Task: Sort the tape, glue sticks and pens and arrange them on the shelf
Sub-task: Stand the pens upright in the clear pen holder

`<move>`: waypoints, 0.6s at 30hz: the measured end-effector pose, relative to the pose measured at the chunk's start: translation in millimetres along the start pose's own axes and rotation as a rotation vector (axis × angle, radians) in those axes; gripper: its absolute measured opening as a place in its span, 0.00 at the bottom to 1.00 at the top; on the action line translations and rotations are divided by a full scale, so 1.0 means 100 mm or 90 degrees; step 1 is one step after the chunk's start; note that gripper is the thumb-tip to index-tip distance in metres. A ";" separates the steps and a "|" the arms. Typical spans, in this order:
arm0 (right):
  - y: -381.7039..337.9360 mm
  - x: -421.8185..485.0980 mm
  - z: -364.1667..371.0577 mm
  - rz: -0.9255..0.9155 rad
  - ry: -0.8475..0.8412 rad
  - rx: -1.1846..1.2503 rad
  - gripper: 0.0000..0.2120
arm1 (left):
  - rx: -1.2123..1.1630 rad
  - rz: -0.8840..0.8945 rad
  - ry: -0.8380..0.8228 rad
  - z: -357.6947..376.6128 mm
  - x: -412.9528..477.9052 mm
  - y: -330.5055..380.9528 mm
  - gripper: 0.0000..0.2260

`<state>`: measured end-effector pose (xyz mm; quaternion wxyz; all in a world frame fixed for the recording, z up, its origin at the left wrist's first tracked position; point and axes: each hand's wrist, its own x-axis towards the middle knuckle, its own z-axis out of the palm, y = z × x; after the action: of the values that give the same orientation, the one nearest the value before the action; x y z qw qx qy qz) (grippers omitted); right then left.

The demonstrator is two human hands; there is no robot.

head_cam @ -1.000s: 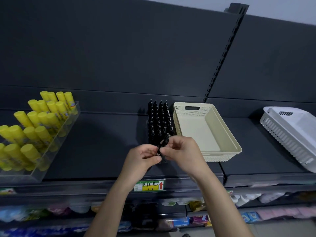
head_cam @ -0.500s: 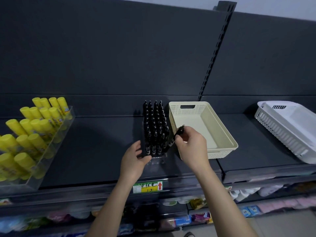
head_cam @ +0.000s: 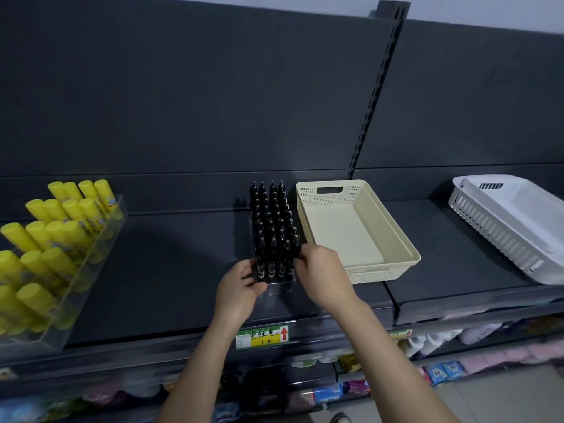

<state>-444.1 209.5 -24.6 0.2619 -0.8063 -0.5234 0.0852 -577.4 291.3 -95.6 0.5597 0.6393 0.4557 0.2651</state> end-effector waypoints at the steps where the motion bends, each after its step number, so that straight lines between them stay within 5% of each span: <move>1: 0.00 0.01 0.01 -0.002 -0.002 -0.013 0.10 | 0.002 0.002 0.000 0.00 0.00 0.00 0.22; 6: 0.13 0.03 0.05 0.046 -0.056 0.014 0.04 | 0.006 -0.008 0.001 -0.03 -0.01 0.02 0.23; 18: 0.15 0.00 0.43 0.142 -0.125 0.311 0.15 | -0.001 -0.004 -0.033 -0.12 -0.04 0.10 0.23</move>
<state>-449.4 219.4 -69.0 0.3858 -0.7596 -0.4184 0.3147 -586.2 293.3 -82.3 0.5725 0.6444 0.4428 0.2469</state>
